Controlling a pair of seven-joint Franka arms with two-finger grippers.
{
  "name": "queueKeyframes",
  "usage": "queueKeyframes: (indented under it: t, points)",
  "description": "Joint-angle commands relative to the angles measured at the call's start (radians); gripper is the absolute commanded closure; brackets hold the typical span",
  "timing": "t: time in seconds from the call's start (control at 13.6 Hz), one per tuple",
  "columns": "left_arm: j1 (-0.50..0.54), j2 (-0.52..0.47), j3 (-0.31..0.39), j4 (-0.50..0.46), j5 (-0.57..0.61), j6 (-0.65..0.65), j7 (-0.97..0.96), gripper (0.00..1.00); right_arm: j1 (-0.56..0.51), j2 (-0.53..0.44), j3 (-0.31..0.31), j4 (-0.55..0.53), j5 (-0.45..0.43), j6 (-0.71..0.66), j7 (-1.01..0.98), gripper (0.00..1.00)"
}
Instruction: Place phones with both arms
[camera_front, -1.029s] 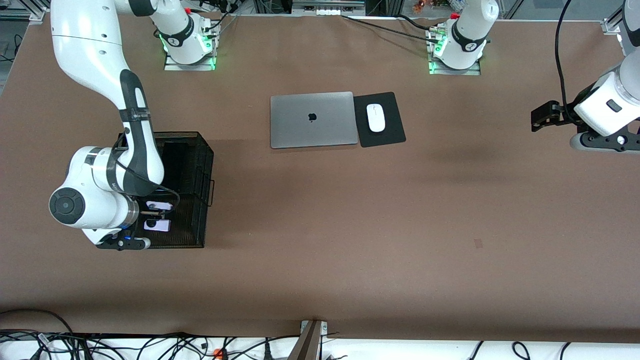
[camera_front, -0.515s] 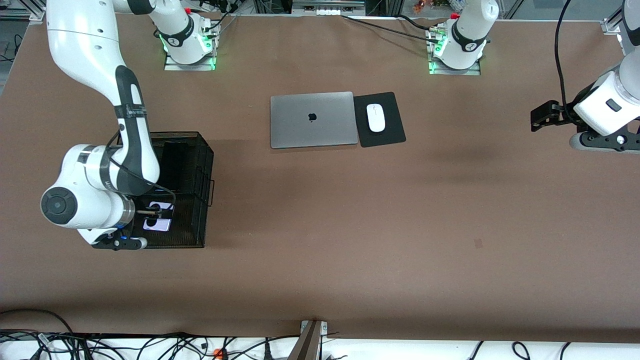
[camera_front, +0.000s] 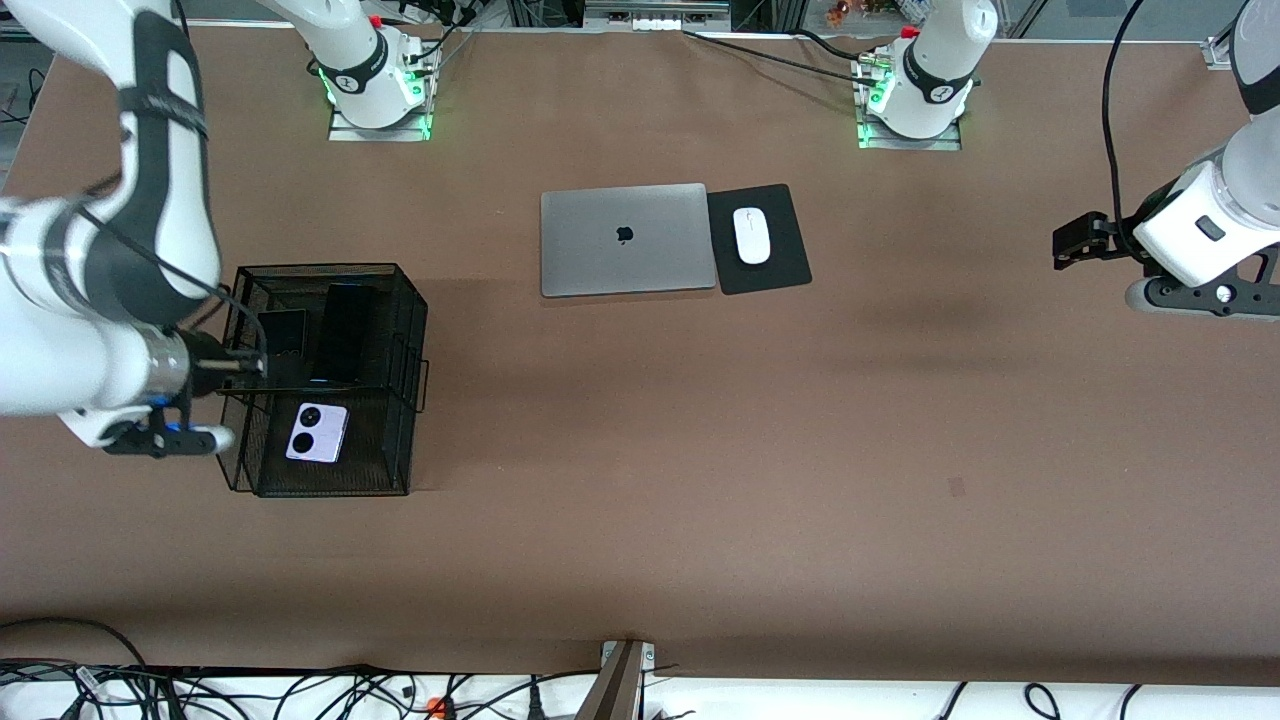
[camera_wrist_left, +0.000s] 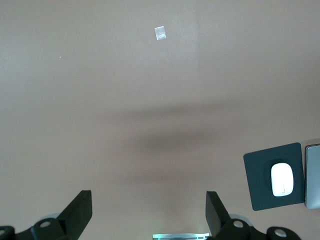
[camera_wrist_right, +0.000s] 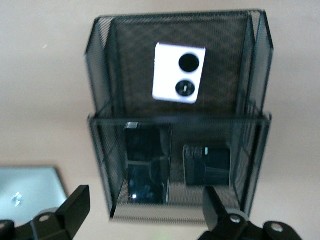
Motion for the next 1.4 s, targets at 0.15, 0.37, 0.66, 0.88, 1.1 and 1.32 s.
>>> queueKeyframes:
  t: [0.15,0.37,0.66,0.88,1.1,1.32]
  points:
    - [0.001,-0.020,-0.002,0.010,-0.002,0.086,0.019,0.00,-0.014,-0.083,0.011,-0.012,-0.057,-0.053,-0.001,0.00]
    - [0.014,-0.057,-0.005,0.011,-0.068,0.146,0.019,0.00,-0.018,-0.084,-0.023,0.020,-0.058,-0.094,-0.018,0.00]
    - [0.016,-0.071,0.001,0.008,-0.074,0.167,0.011,0.00,-0.028,-0.086,-0.013,0.025,-0.083,-0.076,0.004,0.07]
    - [0.016,-0.066,0.004,0.008,-0.074,0.177,-0.001,0.00,-0.145,-0.109,0.180,0.025,-0.212,-0.059,0.036,0.07]
    - [0.016,-0.066,0.004,0.010,-0.072,0.177,0.001,0.00,-0.281,-0.155,0.378,-0.015,-0.286,0.028,0.133,0.07]
    - [0.016,-0.063,0.004,0.008,-0.072,0.172,0.001,0.00,-0.281,-0.205,0.380,-0.129,-0.274,0.201,0.136,0.04]
